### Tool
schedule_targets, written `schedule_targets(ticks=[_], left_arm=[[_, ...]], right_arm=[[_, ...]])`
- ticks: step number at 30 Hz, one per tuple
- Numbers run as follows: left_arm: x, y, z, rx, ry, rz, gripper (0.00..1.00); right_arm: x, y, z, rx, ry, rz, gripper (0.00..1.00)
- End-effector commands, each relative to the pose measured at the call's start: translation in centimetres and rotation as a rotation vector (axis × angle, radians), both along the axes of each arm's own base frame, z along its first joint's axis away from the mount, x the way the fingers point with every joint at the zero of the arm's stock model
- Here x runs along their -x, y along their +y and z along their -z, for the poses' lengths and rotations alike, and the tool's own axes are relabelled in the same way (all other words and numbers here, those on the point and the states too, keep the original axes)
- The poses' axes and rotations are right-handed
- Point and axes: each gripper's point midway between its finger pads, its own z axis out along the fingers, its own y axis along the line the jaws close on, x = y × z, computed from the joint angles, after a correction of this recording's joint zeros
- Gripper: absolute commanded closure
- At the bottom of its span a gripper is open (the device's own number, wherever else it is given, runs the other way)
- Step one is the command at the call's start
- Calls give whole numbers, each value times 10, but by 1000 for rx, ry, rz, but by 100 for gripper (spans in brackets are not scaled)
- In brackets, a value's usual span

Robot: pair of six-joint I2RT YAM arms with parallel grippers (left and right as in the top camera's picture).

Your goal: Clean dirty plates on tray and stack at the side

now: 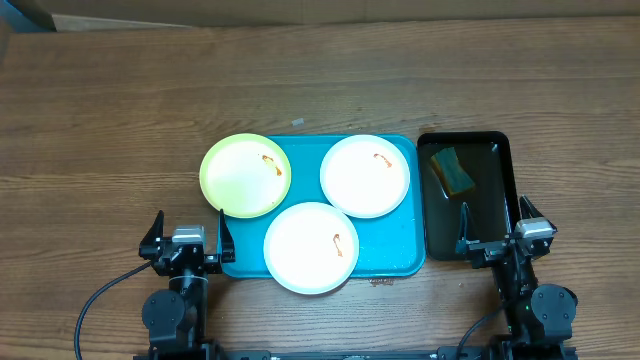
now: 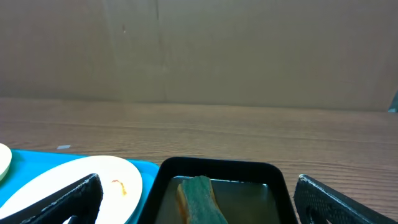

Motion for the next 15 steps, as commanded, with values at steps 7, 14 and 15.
schedule_targets(ticks=[7, 14, 15], left_arm=[[0, 0, 0, -17, -1, -1, 0], [0, 0, 0, -17, -2, -1, 0], [0, 0, 0, -17, -2, -1, 0]], right_arm=[[0, 0, 2, -4, -3, 5, 0], [0, 0, 2, -4, -3, 5, 0], [0, 0, 2, -4, -3, 5, 0]])
